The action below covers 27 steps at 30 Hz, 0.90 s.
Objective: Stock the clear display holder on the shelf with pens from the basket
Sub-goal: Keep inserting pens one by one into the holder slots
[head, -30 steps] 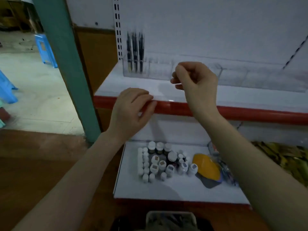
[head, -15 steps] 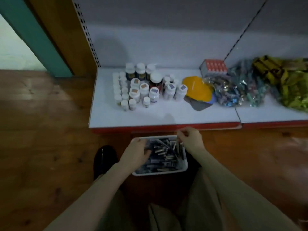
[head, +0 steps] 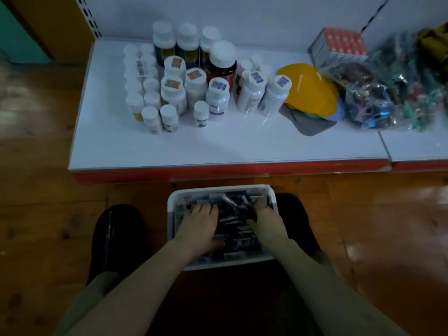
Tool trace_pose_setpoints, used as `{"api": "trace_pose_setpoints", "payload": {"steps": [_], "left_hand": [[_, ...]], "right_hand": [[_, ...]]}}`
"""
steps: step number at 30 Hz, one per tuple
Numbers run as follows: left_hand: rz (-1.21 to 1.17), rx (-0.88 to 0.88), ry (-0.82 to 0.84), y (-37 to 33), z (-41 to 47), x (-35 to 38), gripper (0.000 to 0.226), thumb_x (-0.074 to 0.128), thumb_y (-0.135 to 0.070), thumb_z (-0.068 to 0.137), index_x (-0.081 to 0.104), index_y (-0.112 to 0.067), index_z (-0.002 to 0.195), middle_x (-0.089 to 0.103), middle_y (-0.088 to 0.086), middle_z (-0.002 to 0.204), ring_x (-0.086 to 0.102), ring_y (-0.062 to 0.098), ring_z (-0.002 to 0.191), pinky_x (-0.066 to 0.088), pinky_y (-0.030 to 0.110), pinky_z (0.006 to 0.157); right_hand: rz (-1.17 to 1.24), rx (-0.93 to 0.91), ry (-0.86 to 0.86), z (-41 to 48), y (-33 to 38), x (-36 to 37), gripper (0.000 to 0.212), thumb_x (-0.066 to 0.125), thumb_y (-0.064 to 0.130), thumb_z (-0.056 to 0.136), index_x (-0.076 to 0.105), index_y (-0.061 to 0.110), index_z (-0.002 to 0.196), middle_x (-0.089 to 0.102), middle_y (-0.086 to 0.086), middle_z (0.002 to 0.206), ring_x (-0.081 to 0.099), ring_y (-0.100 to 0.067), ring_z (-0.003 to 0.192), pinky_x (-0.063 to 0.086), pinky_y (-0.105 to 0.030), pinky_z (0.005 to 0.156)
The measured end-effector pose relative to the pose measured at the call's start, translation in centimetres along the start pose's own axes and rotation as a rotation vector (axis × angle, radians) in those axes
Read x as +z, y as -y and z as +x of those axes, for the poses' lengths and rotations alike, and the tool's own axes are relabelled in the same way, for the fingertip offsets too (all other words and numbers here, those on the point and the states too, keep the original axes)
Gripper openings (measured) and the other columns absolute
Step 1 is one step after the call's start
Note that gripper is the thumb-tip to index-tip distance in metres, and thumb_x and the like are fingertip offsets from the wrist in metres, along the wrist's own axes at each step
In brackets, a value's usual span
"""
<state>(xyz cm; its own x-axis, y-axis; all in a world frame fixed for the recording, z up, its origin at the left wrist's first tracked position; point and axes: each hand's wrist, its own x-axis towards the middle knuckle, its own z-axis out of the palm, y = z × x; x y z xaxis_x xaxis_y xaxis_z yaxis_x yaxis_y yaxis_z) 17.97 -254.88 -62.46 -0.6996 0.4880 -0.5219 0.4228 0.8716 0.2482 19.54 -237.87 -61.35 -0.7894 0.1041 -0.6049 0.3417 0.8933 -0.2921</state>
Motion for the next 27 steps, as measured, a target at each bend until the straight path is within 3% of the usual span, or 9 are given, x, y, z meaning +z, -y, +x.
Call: {"api": "trace_pose_setpoints", "payload": {"steps": [4, 9, 13, 18, 20, 23, 27], "left_hand": [[-0.010, 0.056, -0.005, 0.3, 0.3, -0.1, 0.053, 0.057, -0.045, 0.087, 0.044, -0.009, 0.124, 0.044, 0.012, 0.127, 0.038, 0.028, 0.120, 0.036, 0.036, 0.099], [-0.001, 0.070, -0.032, 0.1, -0.1, -0.6, 0.039, 0.048, -0.039, 0.094, 0.046, -0.008, 0.119, 0.048, 0.012, 0.123, 0.044, 0.026, 0.115, 0.039, 0.034, 0.092], [0.055, 0.068, -0.042, 0.1, -1.8, -2.3, 0.038, 0.041, -0.036, 0.098, 0.045, -0.007, 0.123, 0.049, 0.012, 0.126, 0.045, 0.025, 0.117, 0.038, 0.032, 0.093], [0.181, 0.049, -0.017, 0.0, -6.1, -6.8, 0.037, 0.033, -0.033, 0.100, 0.041, -0.008, 0.126, 0.050, 0.011, 0.126, 0.050, 0.024, 0.112, 0.041, 0.030, 0.084], [0.159, 0.004, -0.026, 0.4, -8.1, -9.6, 0.033, 0.035, -0.030, 0.100, 0.041, -0.008, 0.123, 0.052, 0.011, 0.122, 0.054, 0.024, 0.105, 0.044, 0.032, 0.080], [0.154, -0.034, -0.053, 0.8, -11.3, -13.5, 0.030, 0.036, -0.028, 0.099, 0.041, -0.009, 0.123, 0.053, 0.011, 0.118, 0.056, 0.025, 0.100, 0.047, 0.034, 0.081], [0.110, -0.026, -0.108, 0.1, -14.6, -17.7, 0.028, 0.039, -0.031, 0.099, 0.044, -0.010, 0.117, 0.055, 0.010, 0.114, 0.057, 0.024, 0.097, 0.043, 0.031, 0.074]], "right_hand": [[0.070, -0.011, -0.035, -0.3, 0.1, -0.3, 0.029, 0.049, 0.018, 0.097, 0.051, 0.008, 0.124, 0.059, -0.014, 0.115, 0.058, -0.029, 0.098, 0.047, -0.034, 0.077], [0.299, -0.070, -0.163, -2.2, 1.1, -2.2, 0.027, 0.049, 0.016, 0.096, 0.055, 0.008, 0.121, 0.062, -0.011, 0.105, 0.059, -0.026, 0.088, 0.048, -0.035, 0.072], [0.425, -0.140, -0.282, -4.1, 2.5, -4.7, 0.017, 0.051, 0.015, 0.095, 0.061, 0.010, 0.108, 0.054, -0.001, 0.077, 0.046, -0.010, 0.056, 0.036, -0.013, 0.048], [0.565, -0.217, -0.325, -8.4, 5.1, -9.3, 0.021, 0.055, 0.015, 0.093, 0.060, 0.008, 0.112, 0.060, -0.002, 0.090, 0.052, -0.013, 0.076, 0.037, -0.008, 0.059], [0.606, -0.255, -0.322, -10.5, 6.4, -11.9, 0.015, 0.054, 0.014, 0.094, 0.059, 0.010, 0.107, 0.056, 0.003, 0.084, 0.050, -0.012, 0.074, 0.036, -0.006, 0.057], [0.663, -0.302, -0.347, -13.5, 8.5, -15.7, 0.004, 0.054, 0.014, 0.094, 0.056, 0.016, 0.097, 0.052, 0.005, 0.076, 0.048, -0.012, 0.069, 0.033, -0.015, 0.057], [0.682, -0.386, -0.401, -16.7, 10.7, -19.4, 0.016, 0.055, 0.012, 0.093, 0.060, 0.005, 0.107, 0.054, -0.006, 0.085, 0.049, -0.021, 0.080, 0.033, -0.020, 0.067]]}}
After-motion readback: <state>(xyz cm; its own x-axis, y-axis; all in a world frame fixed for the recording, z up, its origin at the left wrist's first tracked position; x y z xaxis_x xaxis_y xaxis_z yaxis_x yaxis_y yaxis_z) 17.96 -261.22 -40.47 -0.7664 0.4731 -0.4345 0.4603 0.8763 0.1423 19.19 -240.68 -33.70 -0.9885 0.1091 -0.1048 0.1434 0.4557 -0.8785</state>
